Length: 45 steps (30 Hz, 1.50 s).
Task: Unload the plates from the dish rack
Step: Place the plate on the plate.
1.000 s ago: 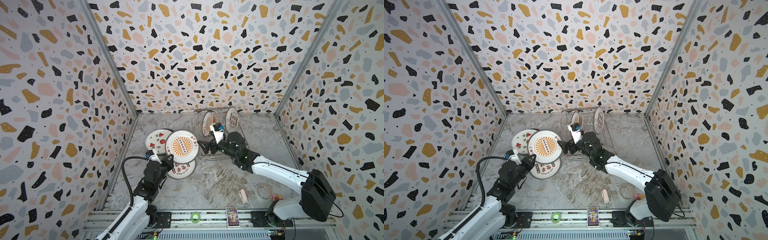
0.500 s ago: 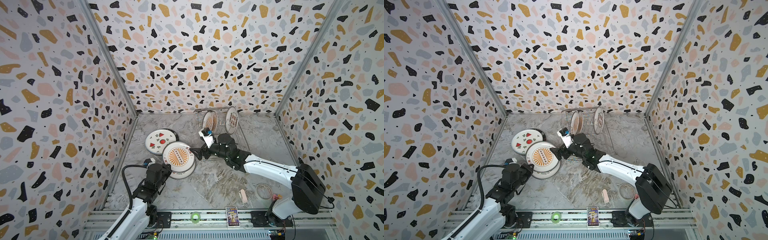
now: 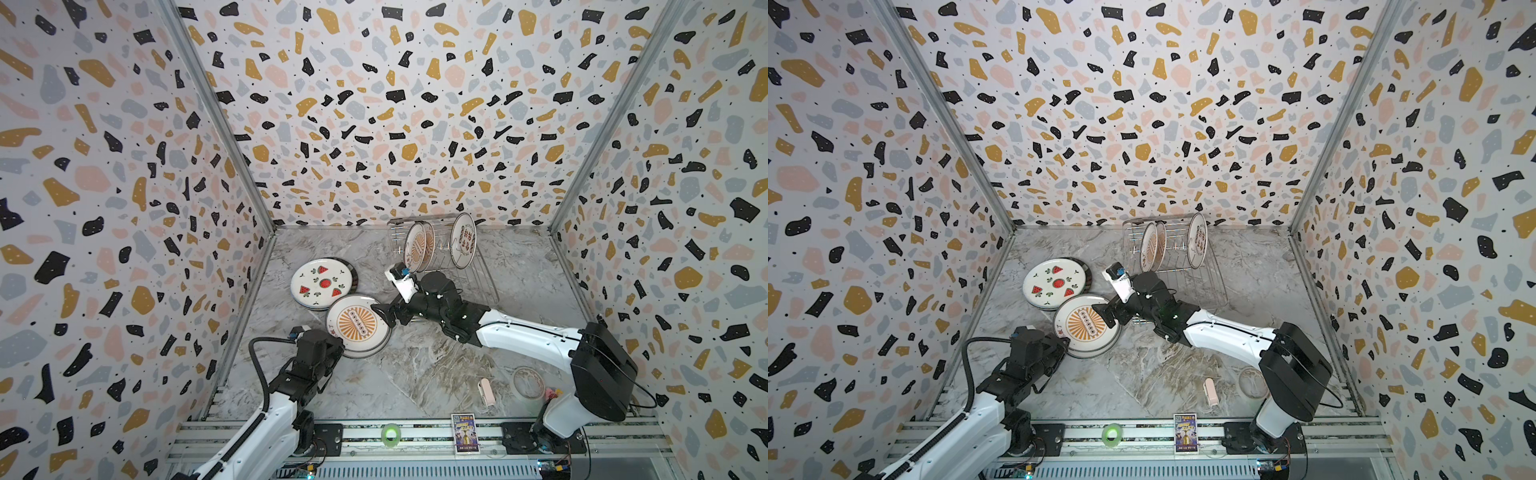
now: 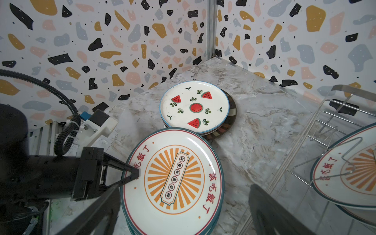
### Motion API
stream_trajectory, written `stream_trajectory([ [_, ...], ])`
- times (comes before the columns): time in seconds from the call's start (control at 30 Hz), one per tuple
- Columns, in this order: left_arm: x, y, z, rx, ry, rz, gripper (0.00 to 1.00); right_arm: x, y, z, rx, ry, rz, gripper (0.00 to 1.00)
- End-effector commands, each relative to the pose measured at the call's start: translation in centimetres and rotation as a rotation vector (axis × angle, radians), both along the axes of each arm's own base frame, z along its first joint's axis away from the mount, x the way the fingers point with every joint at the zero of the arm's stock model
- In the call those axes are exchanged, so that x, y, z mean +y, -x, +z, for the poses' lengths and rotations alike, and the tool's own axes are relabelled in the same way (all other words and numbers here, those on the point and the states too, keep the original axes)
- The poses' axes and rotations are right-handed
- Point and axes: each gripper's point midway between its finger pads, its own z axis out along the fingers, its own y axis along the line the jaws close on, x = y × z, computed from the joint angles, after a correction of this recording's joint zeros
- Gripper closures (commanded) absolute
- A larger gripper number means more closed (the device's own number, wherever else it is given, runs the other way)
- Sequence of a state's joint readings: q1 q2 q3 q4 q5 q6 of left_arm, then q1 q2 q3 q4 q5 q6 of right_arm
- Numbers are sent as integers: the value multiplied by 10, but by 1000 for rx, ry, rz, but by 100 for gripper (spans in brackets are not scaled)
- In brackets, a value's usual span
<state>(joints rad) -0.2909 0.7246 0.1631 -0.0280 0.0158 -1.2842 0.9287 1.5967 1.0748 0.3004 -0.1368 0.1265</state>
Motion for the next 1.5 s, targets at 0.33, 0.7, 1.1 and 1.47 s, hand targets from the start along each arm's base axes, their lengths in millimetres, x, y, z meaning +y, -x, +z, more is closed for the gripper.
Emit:
stream_trajectory([
  [0.33,-6,-2,-4,7,66,7,99,12,-2,4,-21,36,-7,1],
  [0.7,-2,3,-11,17,58,24,69,10,-3,4,-31,52,-39,1],
  [1.1,19,-2,-2,-4,-53,96,46,4,-7,7,-52,62,-76,1],
  [1.47,33,-4,12,-31,-127,140,44,-2,-9,8,-66,72,-105,1],
])
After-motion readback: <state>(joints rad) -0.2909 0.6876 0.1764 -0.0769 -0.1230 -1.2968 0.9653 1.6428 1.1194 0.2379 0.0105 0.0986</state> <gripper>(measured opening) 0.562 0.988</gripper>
